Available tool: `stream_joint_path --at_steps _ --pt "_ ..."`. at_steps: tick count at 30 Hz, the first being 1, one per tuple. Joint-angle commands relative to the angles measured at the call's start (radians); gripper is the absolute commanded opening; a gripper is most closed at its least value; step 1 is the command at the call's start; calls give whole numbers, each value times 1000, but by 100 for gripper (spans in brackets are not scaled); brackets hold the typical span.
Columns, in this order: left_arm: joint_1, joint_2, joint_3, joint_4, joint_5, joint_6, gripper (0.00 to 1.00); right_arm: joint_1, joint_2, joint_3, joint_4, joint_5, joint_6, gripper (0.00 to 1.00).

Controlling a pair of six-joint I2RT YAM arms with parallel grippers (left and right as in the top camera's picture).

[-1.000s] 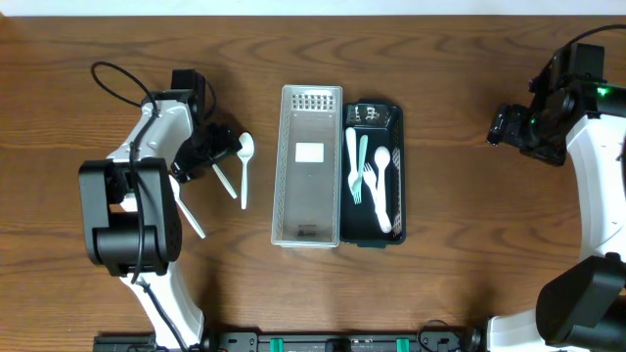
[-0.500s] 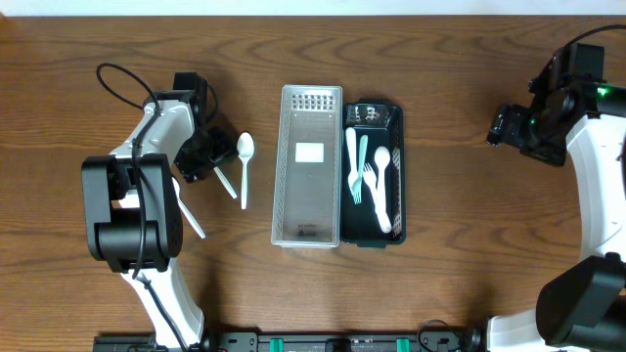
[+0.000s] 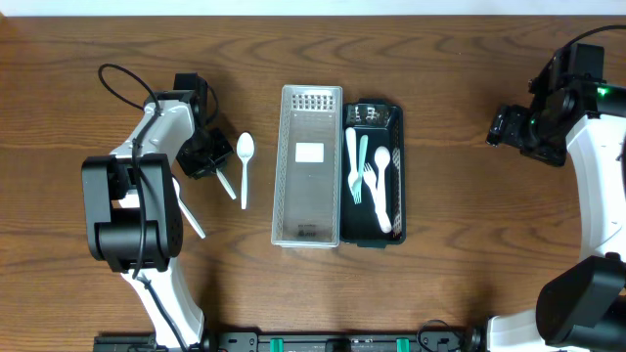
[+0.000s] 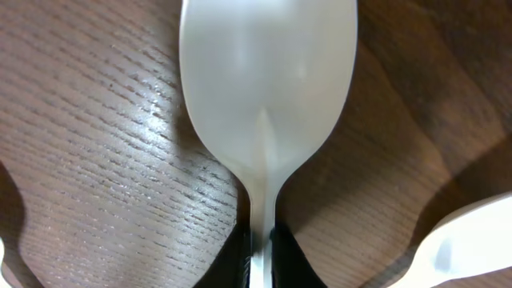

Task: Pack container
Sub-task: 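Carry the spoon with the left gripper into the clear basket and release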

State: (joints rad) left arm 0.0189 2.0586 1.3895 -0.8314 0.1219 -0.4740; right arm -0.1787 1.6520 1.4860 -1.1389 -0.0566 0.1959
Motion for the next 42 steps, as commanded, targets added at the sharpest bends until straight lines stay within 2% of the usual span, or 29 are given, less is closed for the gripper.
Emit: stream_joint_path --at_steps 1,7,13,17,23,29,38,40,41,42 --pt "5 29 6 -1 2 2 6 2 4 -4 0 -7 -18 84" --pt "4 -4 12 -30 2 3 6 2 4 -4 -2 -8 -18 84" --pt "-27 -187 21 -89 0 21 6 2 4 -4 -1 -8 -18 84" --pt "-98 -365 21 -122 -2 44 6 2 4 -4 -1 -8 -18 84" --pt "-309 -542 21 -135 -3 83 6 2 4 -4 3 -9 -18 84" --pt "-510 -499 21 -129 -52 127 6 2 4 -4 2 -16 -18 84" --pt "-612 -303 21 -113 -85 126 6 2 4 -4 2 -16 -18 85" --pt "-611 -266 21 -111 -85 126 8 2 4 -4 1 -18 -18 85" --pt "-610 -254 21 -111 -85 126 16 2 4 -4 1 -23 -18 85" --pt "-609 -246 21 -110 -85 126 17 2 4 -4 1 -23 -18 85"
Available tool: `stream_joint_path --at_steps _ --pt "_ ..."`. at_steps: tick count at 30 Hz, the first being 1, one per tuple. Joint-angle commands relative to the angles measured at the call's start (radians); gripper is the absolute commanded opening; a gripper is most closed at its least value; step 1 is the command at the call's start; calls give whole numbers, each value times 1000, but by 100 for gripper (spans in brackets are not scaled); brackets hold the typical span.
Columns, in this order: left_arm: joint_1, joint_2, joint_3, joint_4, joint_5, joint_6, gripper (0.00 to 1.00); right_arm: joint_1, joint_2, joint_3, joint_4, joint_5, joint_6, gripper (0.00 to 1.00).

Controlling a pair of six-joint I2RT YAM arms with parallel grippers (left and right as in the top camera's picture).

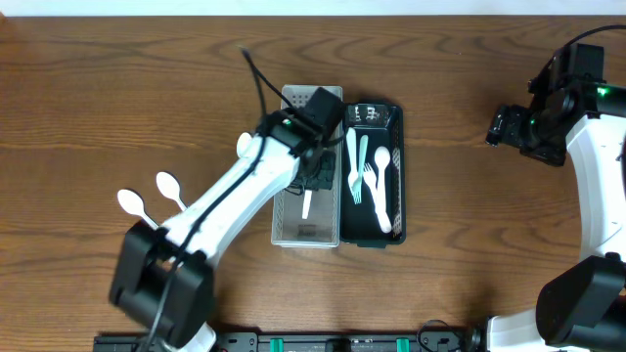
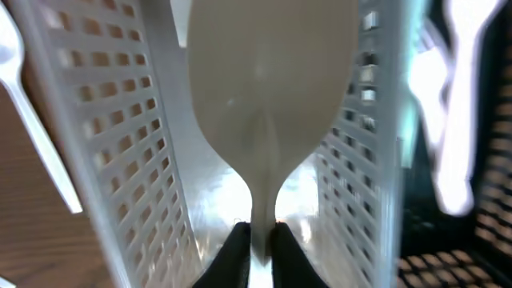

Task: Pack container
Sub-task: 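Carry the spoon with the left gripper into the clear basket and release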

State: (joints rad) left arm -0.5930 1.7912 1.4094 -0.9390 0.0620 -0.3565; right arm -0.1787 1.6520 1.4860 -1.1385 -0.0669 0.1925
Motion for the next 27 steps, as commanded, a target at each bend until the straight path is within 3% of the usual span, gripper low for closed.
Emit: stream_joint_path --at_steps 1,2,4,7,9,13,22,27 --pt "3 26 1 -2 -25 9 17 2 4 -4 0 -13 -14 85" --pt "3 26 1 1 -25 9 17 2 4 -4 0 -13 -14 85" --pt "3 18 5 3 -26 20 38 2 4 -4 0 -13 -14 85" --pt "4 -3 21 -2 -26 59 47 2 4 -4 0 -13 -14 85" --pt "6 -32 40 -9 -26 93 49 2 4 -4 -2 -13 -14 85" --pt "41 -134 74 -26 -72 124 67 2 4 -4 -2 -13 -14 85" --pt "314 -309 75 -25 -107 124 91 2 4 -5 -2 -13 -14 85" --pt "426 -230 74 -24 -100 125 93 2 4 -5 -2 -13 -14 85"
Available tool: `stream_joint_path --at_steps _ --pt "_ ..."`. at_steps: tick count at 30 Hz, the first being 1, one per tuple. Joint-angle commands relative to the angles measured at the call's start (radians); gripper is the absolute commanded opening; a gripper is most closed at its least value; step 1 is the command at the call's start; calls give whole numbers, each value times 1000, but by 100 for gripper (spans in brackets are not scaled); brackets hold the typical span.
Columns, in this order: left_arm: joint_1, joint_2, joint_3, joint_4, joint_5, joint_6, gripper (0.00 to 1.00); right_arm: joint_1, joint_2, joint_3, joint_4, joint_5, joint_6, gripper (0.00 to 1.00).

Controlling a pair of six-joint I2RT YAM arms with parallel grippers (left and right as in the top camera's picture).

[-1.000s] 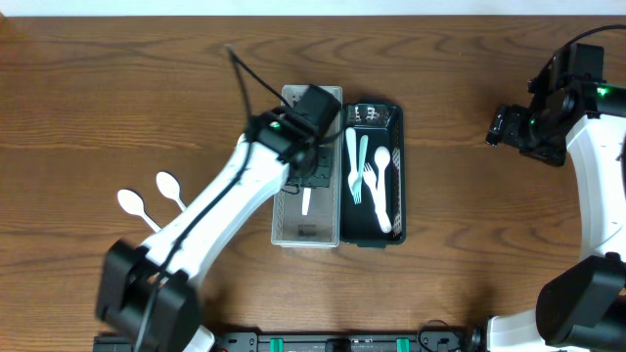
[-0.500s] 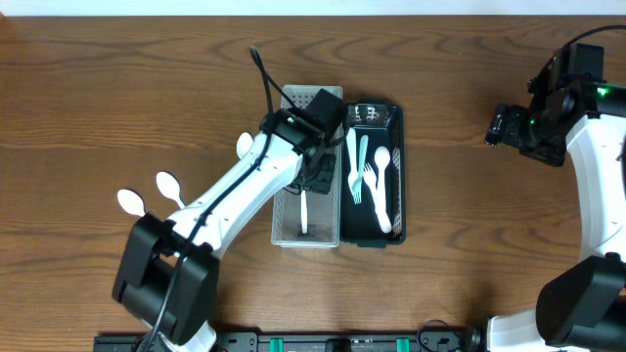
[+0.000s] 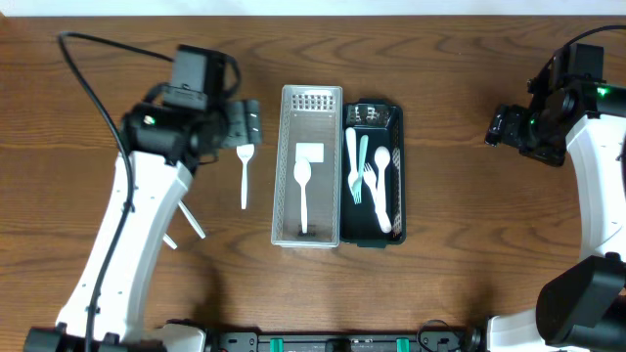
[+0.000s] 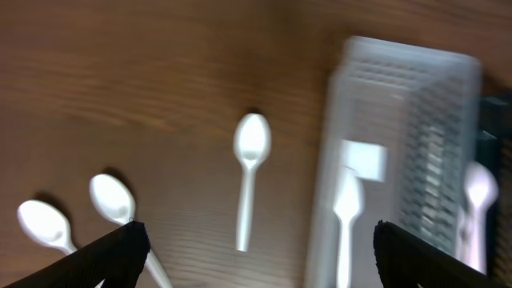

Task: Pack container
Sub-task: 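Carry the spoon with the left gripper into the clear basket and release, then grasp a second white spoon with the left gripper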

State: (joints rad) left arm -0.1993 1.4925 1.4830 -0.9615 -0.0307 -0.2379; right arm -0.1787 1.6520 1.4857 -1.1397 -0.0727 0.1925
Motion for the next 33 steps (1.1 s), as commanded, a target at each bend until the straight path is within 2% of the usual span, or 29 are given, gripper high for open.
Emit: stream_joint_path --at_steps 1,10,16,20,26,33 --pt "39 93 0 0 -7 6 93 2 4 -4 -1 -7 -14 85" --pt "44 403 0 29 3 10 95 2 4 -16 3 -7 -15 85" --pt "44 556 0 55 88 70 93 2 5 -17 7 -7 -15 85" --pt "44 601 0 63 91 91 91 2 5 -17 7 -6 -15 85" --pt "44 612 -1 71 124 135 84 2 5 -17 9 -6 -15 85" --pt "44 612 -19 81 133 136 84 2 5 -17 10 -6 -18 85"
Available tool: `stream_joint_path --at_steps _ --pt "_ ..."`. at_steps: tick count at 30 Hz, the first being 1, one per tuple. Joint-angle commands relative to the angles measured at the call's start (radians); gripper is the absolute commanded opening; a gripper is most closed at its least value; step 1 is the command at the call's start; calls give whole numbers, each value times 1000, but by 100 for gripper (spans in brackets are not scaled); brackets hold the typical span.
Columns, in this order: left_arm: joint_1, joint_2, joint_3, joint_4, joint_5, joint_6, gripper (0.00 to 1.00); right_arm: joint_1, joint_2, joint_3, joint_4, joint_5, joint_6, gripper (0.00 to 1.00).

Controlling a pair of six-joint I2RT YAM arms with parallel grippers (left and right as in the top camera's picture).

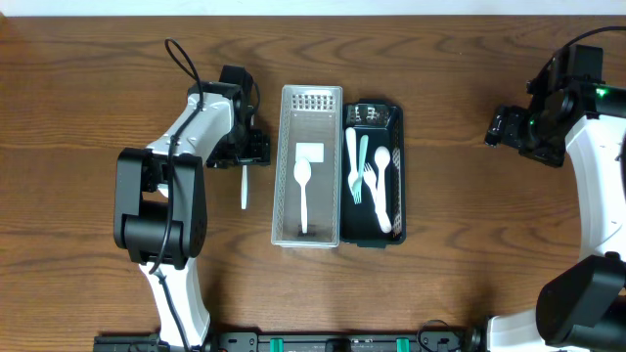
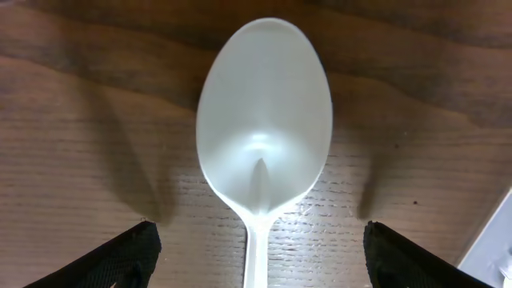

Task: Pack container
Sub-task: 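Grasp a second white spoon with the left gripper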

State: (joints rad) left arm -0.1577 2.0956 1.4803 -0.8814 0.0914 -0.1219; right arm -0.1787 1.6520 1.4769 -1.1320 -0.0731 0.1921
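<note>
A white plastic spoon (image 2: 264,152) lies on the wood left of the container, only its handle (image 1: 244,186) showing from overhead. My left gripper (image 2: 256,268) is open and low over it, one finger (image 2: 120,260) on each side of the handle, touching nothing. The clear perforated container (image 1: 290,127) holds one white spoon (image 1: 303,191). My right gripper (image 1: 504,127) hangs at the far right, away from everything; its jaws are too small to read.
A black tray (image 1: 396,117) touching the container's right side holds several white and pale-green pieces of cutlery (image 1: 370,176). My left arm (image 1: 156,196) stretches over the left part of the table and hides what lies beneath it.
My left gripper was open high above the table left of the container; now it is down at the loose spoon, fingers astride its handle. The spoon in the container has not moved.
My left gripper was shut on a spoon at the table's left. Then it held that spoon inside the clear container. Then the spoon lay in the container and the gripper was open above the table. Now it straddles another spoon.
</note>
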Motion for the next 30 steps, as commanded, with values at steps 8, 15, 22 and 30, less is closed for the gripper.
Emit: stream_joint_path --at_steps 8,15,22,30 --pt "3 9 -77 35 11 20 84 2 5 -8 -2 -6 -18 85" --pt "5 9 -77 34 11 20 72 2 5 -8 -5 -6 -18 86" --pt "5 8 -77 35 11 20 31 2 5 -8 -6 -6 -18 85" --pt "5 8 -77 40 10 20 6 2 5 -8 -5 -6 -18 86"
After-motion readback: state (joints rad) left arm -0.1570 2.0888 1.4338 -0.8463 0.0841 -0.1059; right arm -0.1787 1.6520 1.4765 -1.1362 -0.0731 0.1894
